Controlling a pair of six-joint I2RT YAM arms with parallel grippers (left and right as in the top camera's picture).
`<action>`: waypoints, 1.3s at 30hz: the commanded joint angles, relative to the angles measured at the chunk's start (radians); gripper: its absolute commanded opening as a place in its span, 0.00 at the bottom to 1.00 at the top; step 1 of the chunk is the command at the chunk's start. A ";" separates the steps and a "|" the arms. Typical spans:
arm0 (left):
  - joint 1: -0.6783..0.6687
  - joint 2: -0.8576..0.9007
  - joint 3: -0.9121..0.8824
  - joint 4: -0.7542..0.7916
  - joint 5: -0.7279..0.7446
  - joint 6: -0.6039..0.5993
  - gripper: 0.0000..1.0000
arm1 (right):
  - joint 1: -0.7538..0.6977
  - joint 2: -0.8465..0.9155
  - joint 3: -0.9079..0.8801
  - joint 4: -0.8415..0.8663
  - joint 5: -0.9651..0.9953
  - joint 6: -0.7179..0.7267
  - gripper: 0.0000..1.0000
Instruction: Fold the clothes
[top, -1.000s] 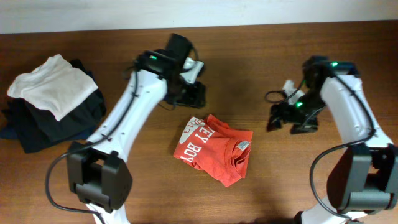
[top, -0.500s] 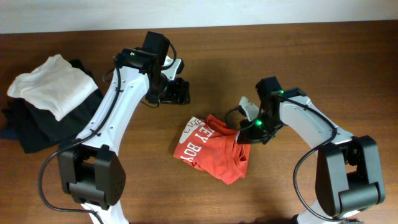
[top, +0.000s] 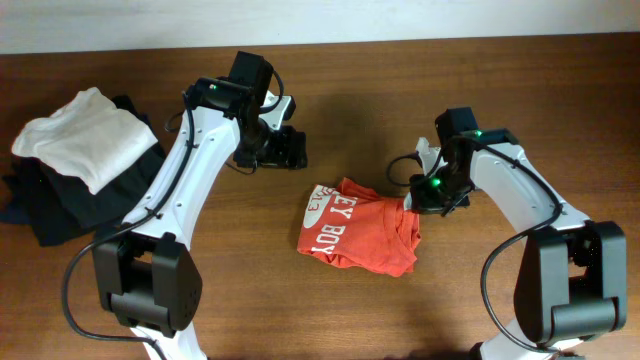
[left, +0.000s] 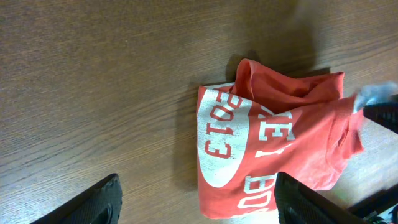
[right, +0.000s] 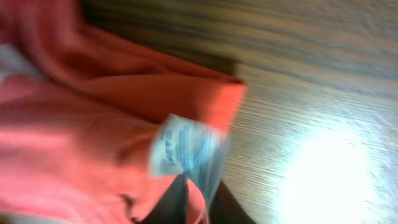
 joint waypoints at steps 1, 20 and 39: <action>0.002 -0.023 -0.011 -0.002 0.000 0.012 0.79 | -0.001 -0.009 -0.029 0.020 0.192 0.089 0.30; -0.136 -0.010 -0.419 0.464 -0.007 0.065 0.79 | 0.050 -0.047 -0.050 -0.237 -0.296 0.016 0.46; -0.141 0.095 -0.476 0.266 0.055 -0.114 0.79 | 0.089 -0.044 -0.254 0.245 0.227 0.114 0.49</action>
